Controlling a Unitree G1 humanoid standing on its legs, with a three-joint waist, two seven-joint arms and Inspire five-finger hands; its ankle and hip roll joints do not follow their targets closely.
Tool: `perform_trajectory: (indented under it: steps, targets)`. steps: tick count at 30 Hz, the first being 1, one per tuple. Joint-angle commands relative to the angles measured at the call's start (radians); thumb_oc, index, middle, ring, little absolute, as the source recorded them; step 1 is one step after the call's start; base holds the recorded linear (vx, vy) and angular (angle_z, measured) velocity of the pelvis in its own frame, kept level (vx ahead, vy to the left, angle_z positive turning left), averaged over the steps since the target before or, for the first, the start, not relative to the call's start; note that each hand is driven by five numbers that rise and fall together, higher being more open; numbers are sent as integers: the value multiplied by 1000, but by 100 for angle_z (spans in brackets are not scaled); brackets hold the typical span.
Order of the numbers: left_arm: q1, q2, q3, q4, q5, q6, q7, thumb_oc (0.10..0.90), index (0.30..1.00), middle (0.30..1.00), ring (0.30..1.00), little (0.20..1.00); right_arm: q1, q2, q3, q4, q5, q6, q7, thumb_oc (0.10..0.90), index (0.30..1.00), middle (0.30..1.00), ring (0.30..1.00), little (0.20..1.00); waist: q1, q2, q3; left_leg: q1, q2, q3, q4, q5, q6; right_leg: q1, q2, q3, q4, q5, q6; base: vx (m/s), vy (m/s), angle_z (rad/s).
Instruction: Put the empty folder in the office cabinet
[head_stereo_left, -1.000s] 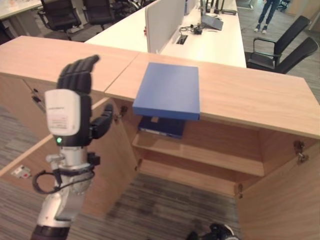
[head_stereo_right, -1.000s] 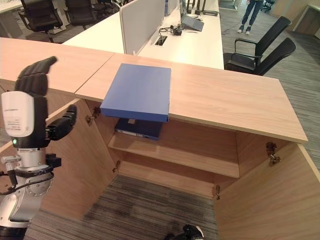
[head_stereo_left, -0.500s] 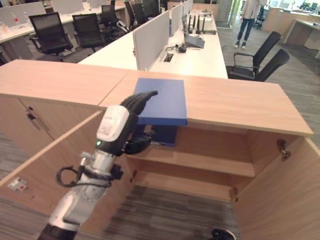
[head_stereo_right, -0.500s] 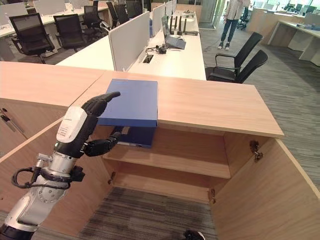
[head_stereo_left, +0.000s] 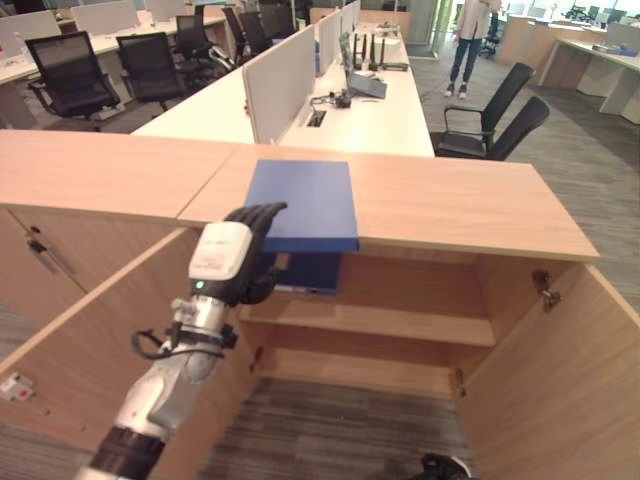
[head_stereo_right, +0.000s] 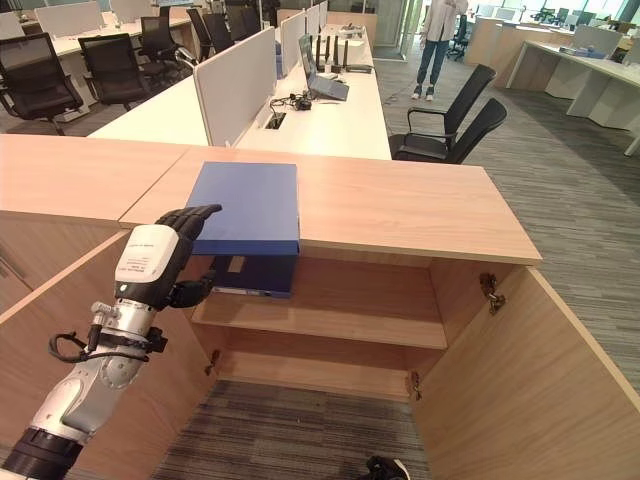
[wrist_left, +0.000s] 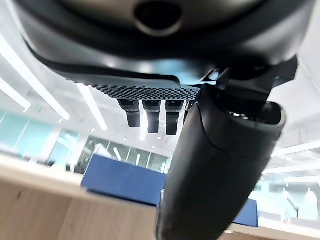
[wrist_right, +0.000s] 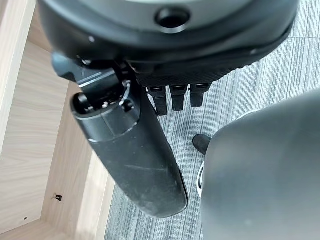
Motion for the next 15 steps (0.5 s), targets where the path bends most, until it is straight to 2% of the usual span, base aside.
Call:
perform_trajectory:
  steps: [1, 8, 15]
  targets:
    - [-209, 68, -17, -17, 91, 26, 108, 800, 900, 900, 900, 900, -31, -18, 33, 21, -33, -11, -16, 800, 900, 900, 900, 900, -12, -4, -15, -28, 10, -7, -3, -58, -41, 124, -34, 25, 0, -124, 112, 7, 7, -5]
    - [-330, 78, -112, 96, 197, 88, 122, 800, 900, 900, 900, 900, -32, -28, 41, 21, -33, -11, -18, 800, 900, 900, 900, 900, -31, 2, -20, -25, 7, 0, -3, -62, -38, 123, -35, 30, 0, -123, 116, 5, 8, -6]
    - [-376, 80, -164, 139, 225, 98, 100, 800, 900, 900, 900, 900, -35, -29, 45, 24, -31, -9, -17, 800, 900, 900, 900, 900, -37, 6, -20, -22, 6, 4, -3, -64, -36, 121, -37, 32, 0, -121, 117, 3, 0, -3]
